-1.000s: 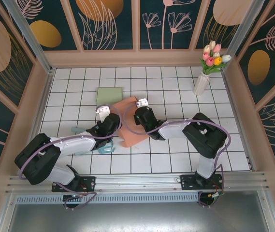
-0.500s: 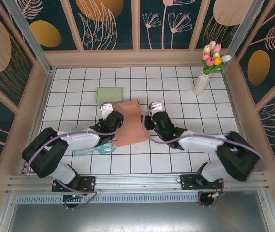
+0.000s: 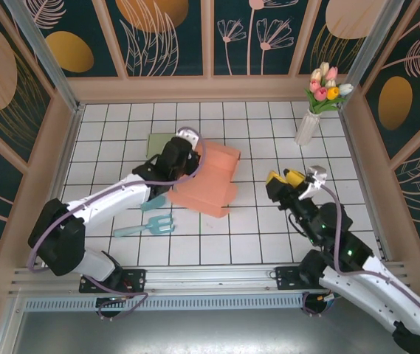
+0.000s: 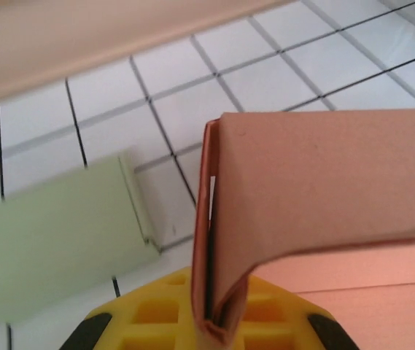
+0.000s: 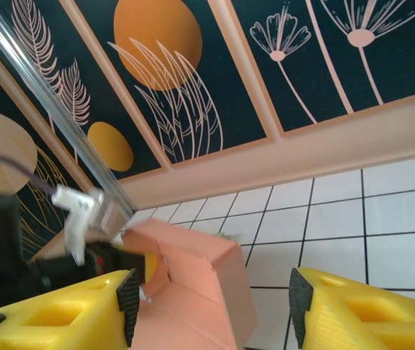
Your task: Fold the paper box
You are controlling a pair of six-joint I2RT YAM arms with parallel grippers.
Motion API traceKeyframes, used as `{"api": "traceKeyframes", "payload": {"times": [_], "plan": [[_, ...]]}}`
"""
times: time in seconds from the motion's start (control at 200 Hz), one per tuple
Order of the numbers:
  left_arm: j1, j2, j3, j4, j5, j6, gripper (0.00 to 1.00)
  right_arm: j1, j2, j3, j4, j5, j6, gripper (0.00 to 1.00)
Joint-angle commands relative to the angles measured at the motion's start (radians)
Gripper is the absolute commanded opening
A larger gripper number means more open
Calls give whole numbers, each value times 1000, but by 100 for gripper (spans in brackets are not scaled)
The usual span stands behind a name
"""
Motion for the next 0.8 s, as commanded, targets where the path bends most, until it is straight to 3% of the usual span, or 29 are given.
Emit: {"api": "traceKeyframes", "payload": {"times": [0.0, 0.135, 0.25, 0.45, 0.661, 0.796], "plan": [[-34, 73, 193, -372, 45, 227, 0, -3, -94, -42, -92, -25, 8, 59], [-98, 205, 384, -669, -7, 416, 0, -3, -216, -49, -105, -64, 24, 59], [-133, 343, 433, -850, -110, 503, 0, -3, -266, -34, -140, -87, 33, 59], [-172, 424, 427, -828, -113, 580, 0, -3, -269, -36, -129, -147, 44, 59], [-185, 571, 427, -733, -298, 627, 0, -3, -270, -46, -125, -155, 52, 59], [-188, 657, 479, -688, -346, 656, 0, -3, -270, -54, -124, -151, 54, 59]]}}
